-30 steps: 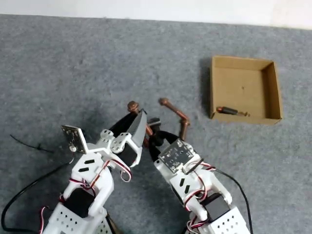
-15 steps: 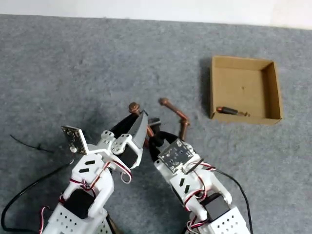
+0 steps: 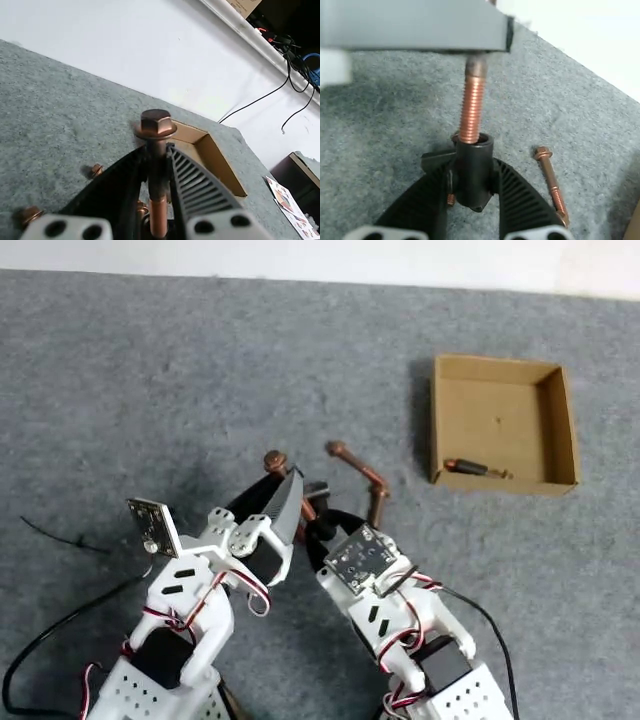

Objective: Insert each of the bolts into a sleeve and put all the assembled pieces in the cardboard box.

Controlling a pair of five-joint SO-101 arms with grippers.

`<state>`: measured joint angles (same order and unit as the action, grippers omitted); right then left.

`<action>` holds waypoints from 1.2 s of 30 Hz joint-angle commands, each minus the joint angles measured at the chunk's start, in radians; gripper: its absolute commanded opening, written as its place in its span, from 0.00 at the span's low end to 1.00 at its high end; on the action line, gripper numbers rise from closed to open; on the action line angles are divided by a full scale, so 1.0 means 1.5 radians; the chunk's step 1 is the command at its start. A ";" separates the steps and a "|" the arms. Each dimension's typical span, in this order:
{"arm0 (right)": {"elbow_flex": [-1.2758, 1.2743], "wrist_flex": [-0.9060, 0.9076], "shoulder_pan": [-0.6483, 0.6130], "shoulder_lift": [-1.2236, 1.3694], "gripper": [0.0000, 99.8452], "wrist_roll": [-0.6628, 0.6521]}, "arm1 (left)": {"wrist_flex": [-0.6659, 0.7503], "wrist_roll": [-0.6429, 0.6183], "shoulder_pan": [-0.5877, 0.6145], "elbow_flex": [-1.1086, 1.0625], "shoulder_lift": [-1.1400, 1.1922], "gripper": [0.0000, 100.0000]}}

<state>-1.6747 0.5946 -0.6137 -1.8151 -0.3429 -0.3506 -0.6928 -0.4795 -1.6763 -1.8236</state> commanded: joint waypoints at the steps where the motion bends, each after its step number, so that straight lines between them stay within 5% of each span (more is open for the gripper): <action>1: -0.032 -0.026 -0.003 -0.016 0.01 -0.002 | -0.007 -0.006 -0.009 -0.013 0.002 0.01; 36: -0.030 -0.023 -0.032 -0.016 0.01 -0.004 | -0.069 -0.002 -0.014 -0.013 0.003 0.01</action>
<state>-1.6747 0.5946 -0.6521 -1.8151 -0.3429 -0.4411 -0.6958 -0.4810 -1.6763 -1.8220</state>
